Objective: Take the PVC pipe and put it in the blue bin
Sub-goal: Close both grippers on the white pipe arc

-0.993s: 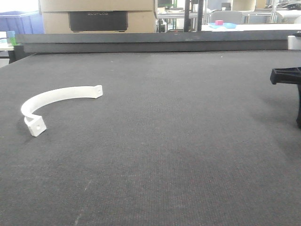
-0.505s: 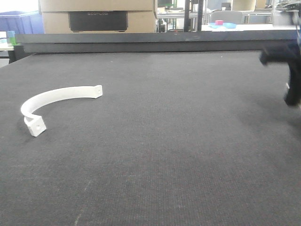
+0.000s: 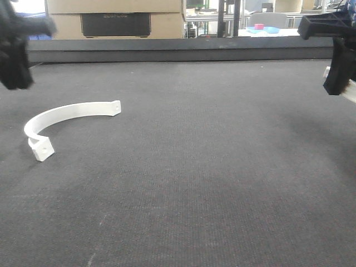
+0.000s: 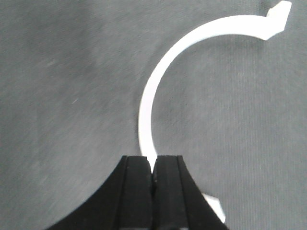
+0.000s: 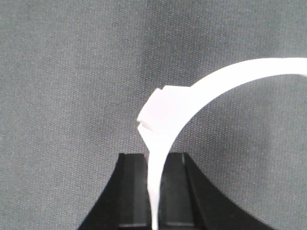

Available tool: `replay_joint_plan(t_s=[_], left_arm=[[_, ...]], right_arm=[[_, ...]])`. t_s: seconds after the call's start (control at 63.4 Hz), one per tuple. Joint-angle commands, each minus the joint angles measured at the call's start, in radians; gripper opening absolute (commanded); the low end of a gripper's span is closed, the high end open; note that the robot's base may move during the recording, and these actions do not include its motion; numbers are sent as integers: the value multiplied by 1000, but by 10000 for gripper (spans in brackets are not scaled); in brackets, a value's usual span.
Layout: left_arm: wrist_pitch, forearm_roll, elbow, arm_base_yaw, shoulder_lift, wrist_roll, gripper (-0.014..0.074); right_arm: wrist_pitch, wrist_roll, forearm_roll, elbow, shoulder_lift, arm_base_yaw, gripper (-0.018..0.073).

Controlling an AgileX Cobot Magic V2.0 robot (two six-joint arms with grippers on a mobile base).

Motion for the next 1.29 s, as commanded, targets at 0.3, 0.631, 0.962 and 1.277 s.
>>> replay_joint_plan(t_s=[0.3,0.631,0.962,1.277], left_arm=[[0,31,-27,-17,99,-58,34],[-28,112,-26,-16,140,-188,217],[-14,103,-26,-16,217,-188,203],[37,101,-27,-16,214,-188,-111]], right_arm=[[12,-10,-5,-2,-10,1,-162],[1,-10,-5,50,-10,1,-162],[9,-10,-5,52,-10,1,-162],[9,-10,-5,52,-10,1,-162]])
